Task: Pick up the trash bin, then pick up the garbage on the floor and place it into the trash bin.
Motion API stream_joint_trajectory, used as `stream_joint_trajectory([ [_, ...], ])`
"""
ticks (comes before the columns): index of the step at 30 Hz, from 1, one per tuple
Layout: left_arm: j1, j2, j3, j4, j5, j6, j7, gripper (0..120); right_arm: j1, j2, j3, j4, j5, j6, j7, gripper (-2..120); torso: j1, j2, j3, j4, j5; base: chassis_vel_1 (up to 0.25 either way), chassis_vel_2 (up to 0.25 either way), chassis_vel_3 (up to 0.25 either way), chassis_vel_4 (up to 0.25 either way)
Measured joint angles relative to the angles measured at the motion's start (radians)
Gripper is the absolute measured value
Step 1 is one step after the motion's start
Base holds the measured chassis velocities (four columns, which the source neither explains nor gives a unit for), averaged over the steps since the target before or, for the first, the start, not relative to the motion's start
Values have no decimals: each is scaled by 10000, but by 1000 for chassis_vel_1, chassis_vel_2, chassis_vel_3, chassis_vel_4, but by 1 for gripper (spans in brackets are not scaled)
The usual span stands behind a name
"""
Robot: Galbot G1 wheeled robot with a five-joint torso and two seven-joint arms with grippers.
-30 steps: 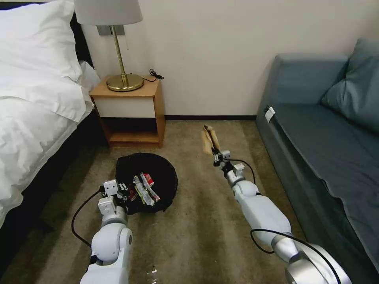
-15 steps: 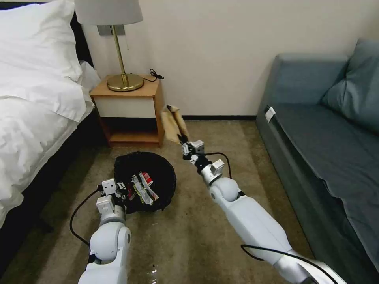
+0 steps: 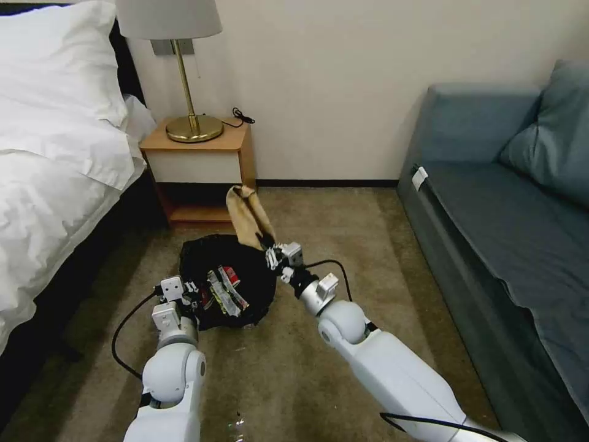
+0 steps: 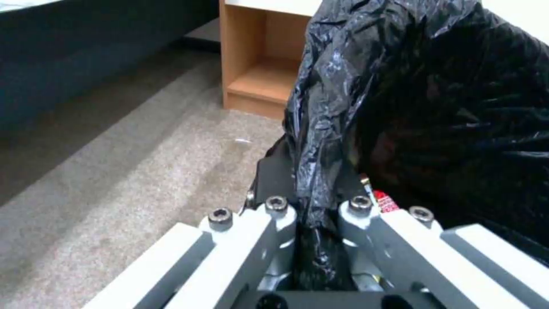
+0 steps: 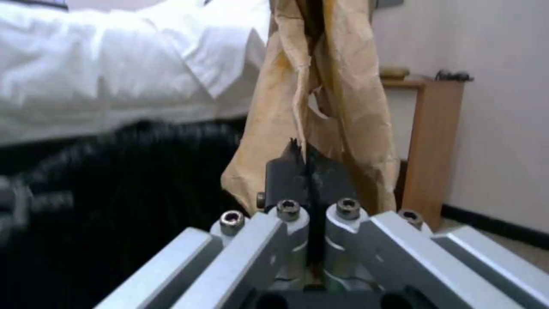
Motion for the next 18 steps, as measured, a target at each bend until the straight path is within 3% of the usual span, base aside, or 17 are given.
stream_joint_trajectory([
  [18,-62,-65,109,49,43,1,-11,3,-545,158,-637,-924,-815,332,-267,0,1,0,0,0,1,0,0,0,0],
])
